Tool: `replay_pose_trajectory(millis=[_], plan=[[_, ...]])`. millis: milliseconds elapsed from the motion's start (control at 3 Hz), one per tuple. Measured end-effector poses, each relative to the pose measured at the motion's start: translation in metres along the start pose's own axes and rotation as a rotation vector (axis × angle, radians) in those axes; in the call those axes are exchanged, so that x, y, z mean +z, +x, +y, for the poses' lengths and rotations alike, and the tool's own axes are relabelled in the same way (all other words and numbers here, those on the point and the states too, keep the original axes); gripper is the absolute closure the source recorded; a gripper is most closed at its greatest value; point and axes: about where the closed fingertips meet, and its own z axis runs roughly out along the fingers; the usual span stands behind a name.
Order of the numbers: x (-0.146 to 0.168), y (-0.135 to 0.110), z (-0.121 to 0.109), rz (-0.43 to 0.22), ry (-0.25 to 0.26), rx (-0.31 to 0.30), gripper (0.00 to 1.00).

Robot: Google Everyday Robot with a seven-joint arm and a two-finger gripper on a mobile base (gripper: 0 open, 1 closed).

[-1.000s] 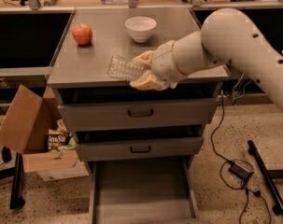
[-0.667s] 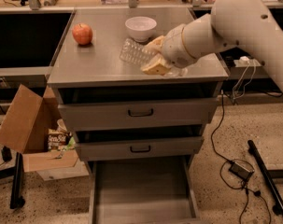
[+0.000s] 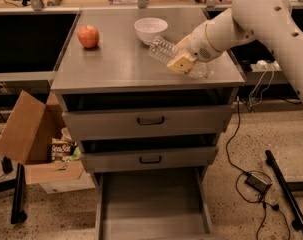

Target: Pick water bottle from bottom drawer and place on counter

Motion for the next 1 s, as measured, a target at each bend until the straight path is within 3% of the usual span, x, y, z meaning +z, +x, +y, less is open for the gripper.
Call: replay_pose_trajectory(millis=[333, 1000], plan=[[0.009, 0.018, -0.018, 0.047, -0.011, 0.058, 1.0], [0.015, 0.028, -0.046, 0.094, -0.008, 0.11, 1.0]])
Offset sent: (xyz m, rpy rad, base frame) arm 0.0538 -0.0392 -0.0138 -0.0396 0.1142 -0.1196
